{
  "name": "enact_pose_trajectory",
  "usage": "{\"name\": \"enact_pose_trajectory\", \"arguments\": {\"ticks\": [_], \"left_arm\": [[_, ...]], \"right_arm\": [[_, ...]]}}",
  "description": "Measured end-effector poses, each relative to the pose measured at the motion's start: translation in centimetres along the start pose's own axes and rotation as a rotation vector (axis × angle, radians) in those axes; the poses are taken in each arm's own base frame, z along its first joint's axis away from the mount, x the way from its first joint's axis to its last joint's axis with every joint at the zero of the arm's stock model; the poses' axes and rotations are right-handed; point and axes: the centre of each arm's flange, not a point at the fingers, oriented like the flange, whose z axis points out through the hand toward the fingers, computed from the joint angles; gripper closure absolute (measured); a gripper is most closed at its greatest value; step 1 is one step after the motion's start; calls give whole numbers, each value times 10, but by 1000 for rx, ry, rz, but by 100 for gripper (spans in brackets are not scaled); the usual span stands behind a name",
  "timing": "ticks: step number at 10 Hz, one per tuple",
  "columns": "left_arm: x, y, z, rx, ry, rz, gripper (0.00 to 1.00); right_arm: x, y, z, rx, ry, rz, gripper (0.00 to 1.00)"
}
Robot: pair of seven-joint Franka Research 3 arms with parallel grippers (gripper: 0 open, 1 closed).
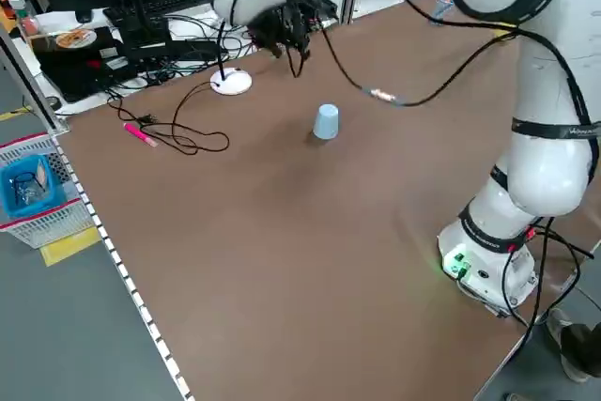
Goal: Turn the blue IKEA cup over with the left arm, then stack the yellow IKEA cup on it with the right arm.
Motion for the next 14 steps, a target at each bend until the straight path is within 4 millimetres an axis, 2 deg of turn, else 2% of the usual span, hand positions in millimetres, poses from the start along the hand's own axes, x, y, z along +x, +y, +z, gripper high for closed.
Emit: {"name": "enact_pose_trajectory", "arguments": {"ticks": [1,2,4,6,8,9,10,11,13,14], "left_arm": [[-19,-1,28,-7,49,38,1],[-38,0,47,3,83,92,1],[-64,-2,70,47,154,230,1],[-102,-13,113,69,222,301,1],[-136,-24,157,101,238,335,1],[-142,-25,168,112,253,351,1],[-138,-26,175,113,269,361,1],[-126,-29,180,115,288,371,1],[-110,-29,196,97,308,386,1],[-110,-28,205,88,309,380,1]], "right_arm": [[-1,-1,0,-2,-7,-2,0],[-5,0,-1,-4,-15,-3,0],[-14,5,2,-4,-15,2,0],[-18,16,24,-4,-15,-17,0],[-10,49,55,-2,-19,-68,0],[-7,61,72,-1,-16,-79,0],[-4,68,89,0,-4,-74,0],[0,74,109,2,15,-65,0],[5,86,159,5,45,-46,0],[4,92,187,6,60,-37,0]]}}
